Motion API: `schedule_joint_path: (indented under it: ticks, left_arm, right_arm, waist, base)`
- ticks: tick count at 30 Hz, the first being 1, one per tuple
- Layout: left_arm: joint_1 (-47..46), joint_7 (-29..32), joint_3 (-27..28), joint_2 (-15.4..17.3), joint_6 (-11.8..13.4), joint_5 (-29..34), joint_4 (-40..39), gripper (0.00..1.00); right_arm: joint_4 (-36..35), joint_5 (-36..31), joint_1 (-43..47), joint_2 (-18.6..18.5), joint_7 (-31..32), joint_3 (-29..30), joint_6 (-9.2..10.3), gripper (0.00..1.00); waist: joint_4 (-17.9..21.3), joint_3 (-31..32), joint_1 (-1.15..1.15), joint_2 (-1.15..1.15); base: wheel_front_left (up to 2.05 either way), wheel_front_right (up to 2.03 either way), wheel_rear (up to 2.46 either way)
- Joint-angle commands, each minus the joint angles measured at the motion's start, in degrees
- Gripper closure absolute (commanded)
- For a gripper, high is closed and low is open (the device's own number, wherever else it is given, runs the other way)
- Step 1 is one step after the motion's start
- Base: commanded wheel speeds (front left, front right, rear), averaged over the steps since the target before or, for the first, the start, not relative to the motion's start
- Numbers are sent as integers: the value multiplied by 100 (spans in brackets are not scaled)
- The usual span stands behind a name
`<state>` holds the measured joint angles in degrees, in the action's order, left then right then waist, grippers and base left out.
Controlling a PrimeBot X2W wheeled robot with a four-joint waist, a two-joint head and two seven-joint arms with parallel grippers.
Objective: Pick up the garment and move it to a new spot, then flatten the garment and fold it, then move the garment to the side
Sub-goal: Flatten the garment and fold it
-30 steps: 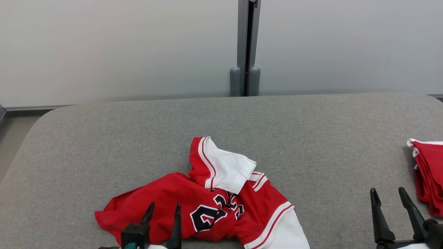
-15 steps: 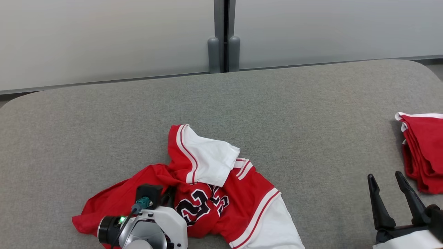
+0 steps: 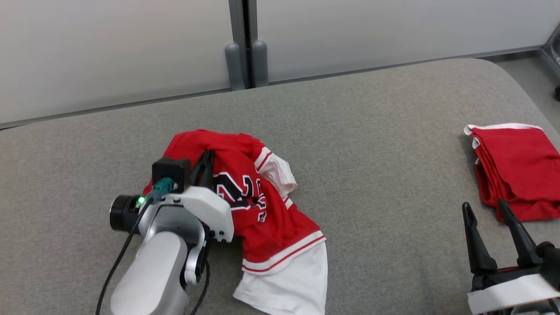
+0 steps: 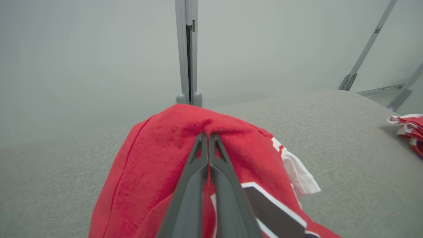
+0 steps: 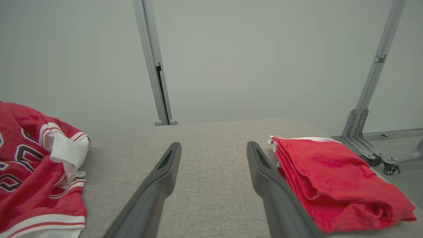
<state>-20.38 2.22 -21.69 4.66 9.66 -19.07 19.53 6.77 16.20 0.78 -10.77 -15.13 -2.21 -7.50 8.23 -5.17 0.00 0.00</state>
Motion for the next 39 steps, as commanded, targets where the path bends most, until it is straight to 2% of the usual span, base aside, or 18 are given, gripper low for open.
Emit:
schedule_joint_path:
  ticks: [1, 4, 7, 8, 9, 10, 11, 15, 18, 20, 25, 26, 27, 29, 34, 37, 38, 39]
  left_arm:
    - [-340, 118, 13, 34, 42, 79, 79, 100]
    - [-864, 357, 45, 29, 70, 69, 542, 100]
    - [-1314, 114, 124, 4, 120, 93, 1134, 100]
    - [-1386, -19, 135, -16, 119, 75, 1351, 91]
    - [-1416, -119, 136, -40, 103, 38, 1598, 63]
    - [-1444, -231, 130, -61, 72, 1, 1798, 25]
    - [-1458, -348, 144, -76, 59, -47, 1936, 0]
    - [-1214, -873, 234, -91, 83, -259, 2235, 0]
    - [-829, -1190, 379, -127, 151, -495, 1985, 0]
    - [-423, -1182, 377, -143, 118, -631, 1642, 0]
    - [773, -598, 145, -68, 161, -806, 478, 0]
    - [773, -598, 145, -68, 161, -806, 478, 0]
    - [1177, -278, 68, -18, 209, -875, 65, 0]
    - [1465, -42, 8, 58, 284, -885, -218, 0]
    - [1777, 418, -111, 196, 339, -924, -407, 0]
    - [1681, 623, -231, 190, 203, -990, -163, 0]
    - [1619, 693, -280, 170, 116, -1029, -68, 33]
    - [1584, 735, -347, 128, 14, -1071, -2, 92]
  right_arm:
    - [1, 58, -113, -47, -3, -16, 1, 0]
    - [33, 119, -232, -50, -3, -59, 1, 0]
    - [91, 191, -319, -23, -3, -112, 1, 0]
    - [105, 208, -332, -8, -3, -115, 1, 0]
    - [128, 219, -342, 10, -3, -123, 1, 0]
    - [153, 227, -335, 22, -3, -117, 1, 0]
    - [169, 233, -311, 28, -3, -99, 1, 0]
    - [208, 199, -181, 43, -3, -21, 1, 0]
    - [203, 149, -103, 37, -3, 79, 1, 0]
    - [183, 99, -32, 36, -3, 132, 1, 0]
    - [116, 26, 69, 49, -3, 154, 1, 0]
    - [116, 26, 69, 49, -3, 154, 1, 0]
    - [98, 10, 69, 41, -3, 123, 1, 0]
    - [96, 6, 40, 41, -3, 96, 1, 0]
    - [89, 24, 33, 40, -3, 75, 1, 0]
    - [108, 46, 92, 34, -3, 90, 1, 0]
    - [115, 47, 104, 37, -3, 92, 1, 0]
    - [119, 44, 108, 44, -3, 94, 1, 0]
  waist:
    - [225, -217, 0, 0]
    - [449, -410, 0, 0]
    - [695, -537, 0, 0]
    - [759, -556, 0, 0]
    - [826, -563, 0, 0]
    - [883, -555, 0, 0]
    - [918, -544, 0, 0]
    - [951, -417, 0, 0]
    - [900, -244, 0, 0]
    - [837, -129, 0, 0]
    - [674, 17, 0, 0]
    - [674, 17, 0, 0]
    - [636, 16, 0, 0]
    - [624, 3, 0, 0]
    - [611, -15, 0, 0]
    - [591, -10, 0, 0]
    - [585, -3, 0, 0]
    - [579, 0, 0, 0]
  base:
    - [0, 0, 0]
    - [0, 0, 0]
    - [0, 0, 0]
    - [0, 0, 0]
    - [0, 0, 0]
    - [0, 0, 0]
    - [0, 0, 0]
    - [0, 0, 0]
    - [0, 0, 0]
    - [0, 0, 0]
    - [0, 0, 0]
    - [0, 0, 0]
    - [0, 0, 0]
    - [0, 0, 0]
    - [0, 0, 0]
    - [0, 0, 0]
    - [0, 0, 0]
    - [0, 0, 0]
